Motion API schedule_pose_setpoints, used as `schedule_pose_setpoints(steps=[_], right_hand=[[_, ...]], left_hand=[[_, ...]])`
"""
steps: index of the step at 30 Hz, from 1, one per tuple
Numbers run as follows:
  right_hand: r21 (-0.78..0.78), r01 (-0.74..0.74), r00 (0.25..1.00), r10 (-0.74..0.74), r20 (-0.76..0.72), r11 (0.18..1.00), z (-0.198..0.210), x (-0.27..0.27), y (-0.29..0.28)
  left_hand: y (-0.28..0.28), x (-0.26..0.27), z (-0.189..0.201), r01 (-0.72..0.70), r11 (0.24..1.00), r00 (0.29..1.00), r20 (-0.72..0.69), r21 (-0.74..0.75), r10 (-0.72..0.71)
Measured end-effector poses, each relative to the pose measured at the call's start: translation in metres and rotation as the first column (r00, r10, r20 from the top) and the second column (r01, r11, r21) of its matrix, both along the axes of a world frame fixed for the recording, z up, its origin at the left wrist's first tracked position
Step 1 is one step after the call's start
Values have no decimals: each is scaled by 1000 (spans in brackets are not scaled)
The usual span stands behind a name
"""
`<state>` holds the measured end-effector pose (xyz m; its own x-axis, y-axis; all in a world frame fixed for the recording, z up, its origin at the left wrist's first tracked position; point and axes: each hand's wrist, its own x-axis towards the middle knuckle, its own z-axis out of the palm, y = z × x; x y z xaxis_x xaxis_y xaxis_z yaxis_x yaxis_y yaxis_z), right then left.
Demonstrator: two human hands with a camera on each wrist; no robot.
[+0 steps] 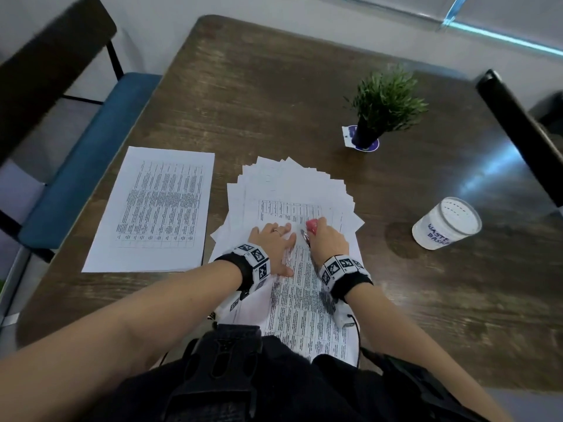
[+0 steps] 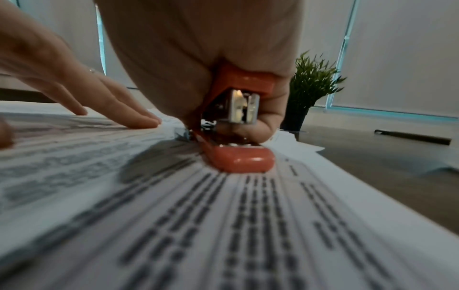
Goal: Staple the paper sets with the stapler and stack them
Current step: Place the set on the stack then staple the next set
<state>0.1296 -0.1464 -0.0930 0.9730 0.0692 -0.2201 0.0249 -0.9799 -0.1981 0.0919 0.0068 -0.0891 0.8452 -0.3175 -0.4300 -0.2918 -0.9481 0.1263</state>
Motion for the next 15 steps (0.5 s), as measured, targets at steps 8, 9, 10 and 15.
schedule_pose_setpoints(steps=[8,9,10,15], right_hand=[[36,119,992,-118,-34,992,1,7,18],[34,123,992,-121,-37,992,2,8,20],[36,129,991,-127,-40,991,2,11,22],[77,132,989,-126,-77,988,8,17,22]], left_hand=[[1,-1,-3,-30,998,999,17,-48,31],[0,-1,-4,-34,998,999,13,-51,34],[0,-1,-4,-36,998,999,10,-53,37],[-1,-1,-4,-56,997,998,9,-62,56]])
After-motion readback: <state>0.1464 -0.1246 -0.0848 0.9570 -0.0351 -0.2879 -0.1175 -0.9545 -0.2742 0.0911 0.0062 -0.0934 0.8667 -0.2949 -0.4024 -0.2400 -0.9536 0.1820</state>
